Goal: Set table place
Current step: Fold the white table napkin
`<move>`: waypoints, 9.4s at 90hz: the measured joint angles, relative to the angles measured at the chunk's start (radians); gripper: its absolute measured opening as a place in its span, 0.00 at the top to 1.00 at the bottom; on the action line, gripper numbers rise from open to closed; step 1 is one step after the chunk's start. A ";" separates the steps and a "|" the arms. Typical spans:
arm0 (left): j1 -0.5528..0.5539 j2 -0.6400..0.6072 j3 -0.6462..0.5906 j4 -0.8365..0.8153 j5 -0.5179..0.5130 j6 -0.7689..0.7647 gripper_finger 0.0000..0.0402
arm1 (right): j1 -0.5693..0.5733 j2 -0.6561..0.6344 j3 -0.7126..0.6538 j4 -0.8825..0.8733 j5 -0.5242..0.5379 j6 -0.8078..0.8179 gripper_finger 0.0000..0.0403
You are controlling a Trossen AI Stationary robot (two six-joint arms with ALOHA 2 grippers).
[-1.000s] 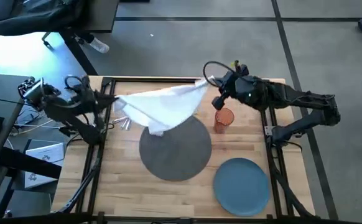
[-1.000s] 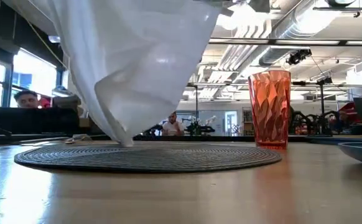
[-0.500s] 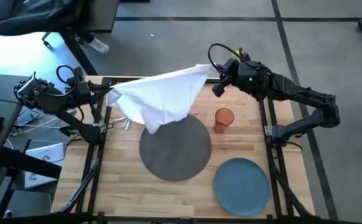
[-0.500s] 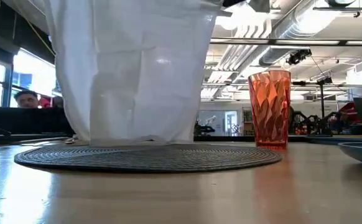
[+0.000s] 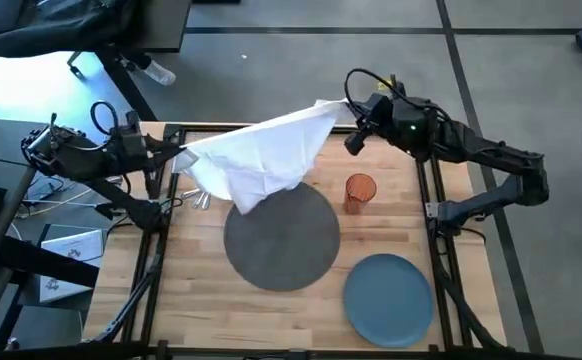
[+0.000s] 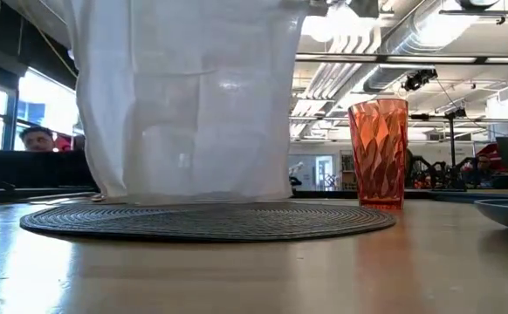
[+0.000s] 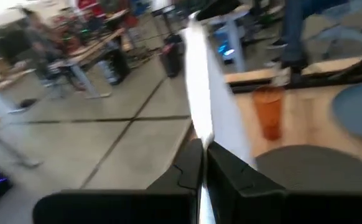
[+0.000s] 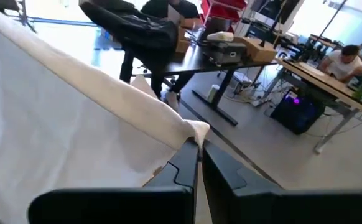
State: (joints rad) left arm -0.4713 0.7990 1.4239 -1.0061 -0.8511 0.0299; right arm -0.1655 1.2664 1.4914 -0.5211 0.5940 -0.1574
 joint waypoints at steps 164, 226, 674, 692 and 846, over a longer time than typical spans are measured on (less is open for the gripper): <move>-0.549 1.019 -0.350 0.614 0.814 -1.152 0.92 | 1.050 0.674 -0.001 -0.304 -0.157 1.234 0.97; -0.431 0.695 -0.281 0.131 0.275 -1.068 0.75 | 0.773 0.646 -0.001 -0.218 -0.250 0.791 0.54; -0.697 0.864 -0.515 0.627 0.711 -1.249 0.61 | 0.921 0.791 0.000 0.037 -0.322 0.817 0.36; -0.711 0.981 -0.491 0.591 0.686 -1.258 0.61 | 0.918 0.827 0.000 0.047 -0.329 0.796 0.36; -0.771 0.972 -0.187 0.331 0.623 -1.283 1.00 | 1.052 0.933 0.423 -0.560 -0.250 1.022 1.00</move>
State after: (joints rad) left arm -1.2424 1.7710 1.2369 -0.6748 -0.2282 -1.2529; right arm 0.8863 2.1994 1.9147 -1.0814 0.3443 0.8648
